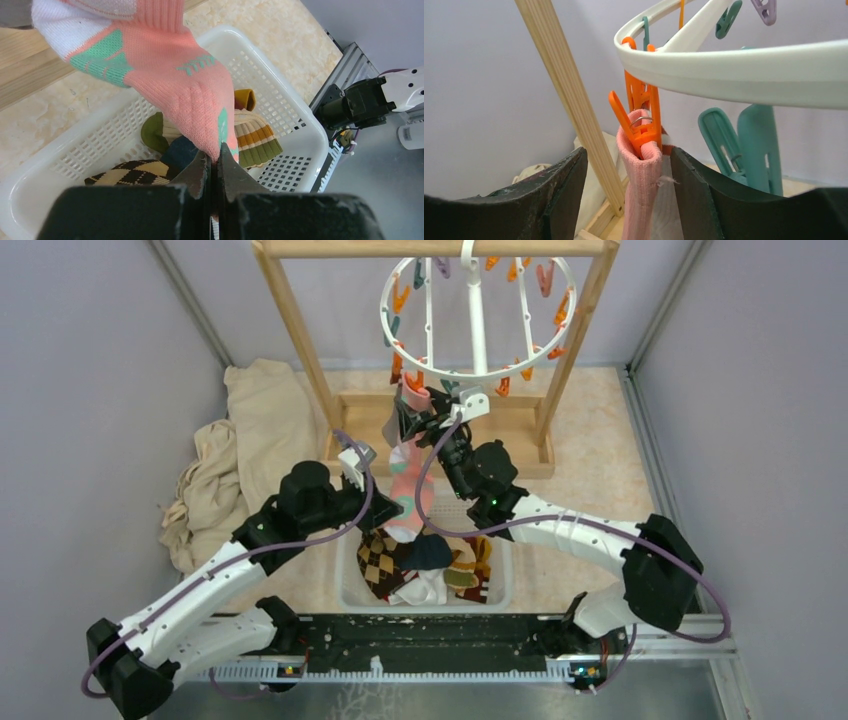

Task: Remove the socks clipped to the hanger
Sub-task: Remove the sock from the hanger.

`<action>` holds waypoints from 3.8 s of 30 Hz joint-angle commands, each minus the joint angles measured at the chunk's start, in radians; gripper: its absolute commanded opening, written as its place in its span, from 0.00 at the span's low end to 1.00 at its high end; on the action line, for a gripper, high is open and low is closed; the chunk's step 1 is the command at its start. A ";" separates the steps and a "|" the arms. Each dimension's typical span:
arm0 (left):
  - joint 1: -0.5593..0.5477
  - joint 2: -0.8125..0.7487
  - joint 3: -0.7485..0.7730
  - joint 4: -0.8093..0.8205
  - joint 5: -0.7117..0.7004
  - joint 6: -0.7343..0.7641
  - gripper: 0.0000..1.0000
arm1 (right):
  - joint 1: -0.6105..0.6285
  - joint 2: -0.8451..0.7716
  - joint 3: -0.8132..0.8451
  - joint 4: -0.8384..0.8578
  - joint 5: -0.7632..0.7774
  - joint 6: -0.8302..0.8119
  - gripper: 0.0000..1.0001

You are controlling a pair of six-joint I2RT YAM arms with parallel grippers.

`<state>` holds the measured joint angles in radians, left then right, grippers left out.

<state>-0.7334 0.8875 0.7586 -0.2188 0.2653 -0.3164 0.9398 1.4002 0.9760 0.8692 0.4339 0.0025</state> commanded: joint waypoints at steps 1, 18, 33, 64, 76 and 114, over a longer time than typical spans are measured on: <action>-0.008 0.005 0.034 0.006 -0.002 0.019 0.00 | -0.011 0.025 0.051 0.107 -0.035 0.008 0.62; -0.014 0.022 0.034 0.005 -0.002 0.019 0.00 | -0.015 0.099 0.044 0.337 -0.010 -0.088 0.64; -0.015 0.008 0.030 -0.017 -0.039 0.025 0.00 | -0.016 0.083 0.000 0.357 -0.051 -0.349 0.65; -0.015 0.051 0.018 -0.020 -0.040 0.017 0.00 | -0.084 0.107 -0.010 0.434 -0.163 -0.276 0.64; -0.016 0.065 0.021 -0.014 -0.024 0.010 0.00 | -0.079 0.099 0.019 0.424 -0.133 -0.281 0.62; -0.015 0.038 -0.002 -0.018 -0.035 -0.019 0.00 | -0.084 0.089 0.007 0.425 -0.096 -0.203 0.66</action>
<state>-0.7403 0.9497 0.7574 -0.2386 0.2340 -0.3252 0.8551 1.5272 0.9886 1.2339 0.3321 -0.2111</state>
